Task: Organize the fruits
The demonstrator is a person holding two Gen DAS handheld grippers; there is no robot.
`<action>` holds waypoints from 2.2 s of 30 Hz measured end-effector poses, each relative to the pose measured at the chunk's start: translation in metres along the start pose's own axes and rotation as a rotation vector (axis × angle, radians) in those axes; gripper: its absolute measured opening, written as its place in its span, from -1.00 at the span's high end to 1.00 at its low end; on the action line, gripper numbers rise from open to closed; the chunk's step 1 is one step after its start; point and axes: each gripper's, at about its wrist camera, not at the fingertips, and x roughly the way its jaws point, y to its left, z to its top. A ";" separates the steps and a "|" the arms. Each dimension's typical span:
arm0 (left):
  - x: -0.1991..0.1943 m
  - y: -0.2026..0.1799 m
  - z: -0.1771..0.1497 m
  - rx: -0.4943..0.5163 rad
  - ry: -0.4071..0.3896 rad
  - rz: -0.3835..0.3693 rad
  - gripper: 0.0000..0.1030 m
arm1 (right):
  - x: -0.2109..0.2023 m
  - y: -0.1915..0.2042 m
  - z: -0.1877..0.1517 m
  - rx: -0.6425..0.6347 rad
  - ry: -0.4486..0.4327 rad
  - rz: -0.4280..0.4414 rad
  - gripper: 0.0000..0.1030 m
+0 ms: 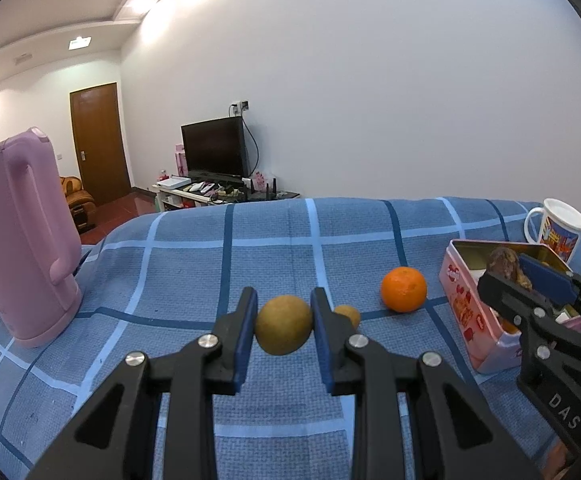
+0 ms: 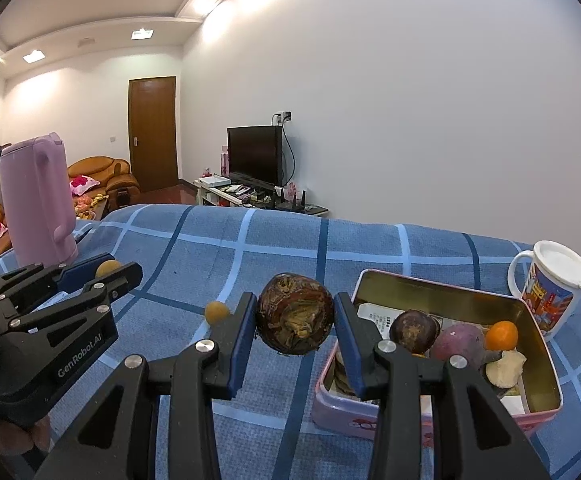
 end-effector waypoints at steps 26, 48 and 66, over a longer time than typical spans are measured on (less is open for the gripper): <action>-0.019 -0.012 -0.007 -0.008 -0.016 -0.005 0.44 | -0.019 -0.014 -0.011 -0.001 0.002 -0.037 0.19; -0.027 -0.035 -0.011 -0.006 -0.004 -0.037 0.44 | -0.027 -0.035 -0.016 0.006 0.011 -0.105 0.19; -0.031 -0.073 -0.011 0.014 0.003 -0.107 0.44 | -0.038 -0.075 -0.022 0.028 0.019 -0.187 0.19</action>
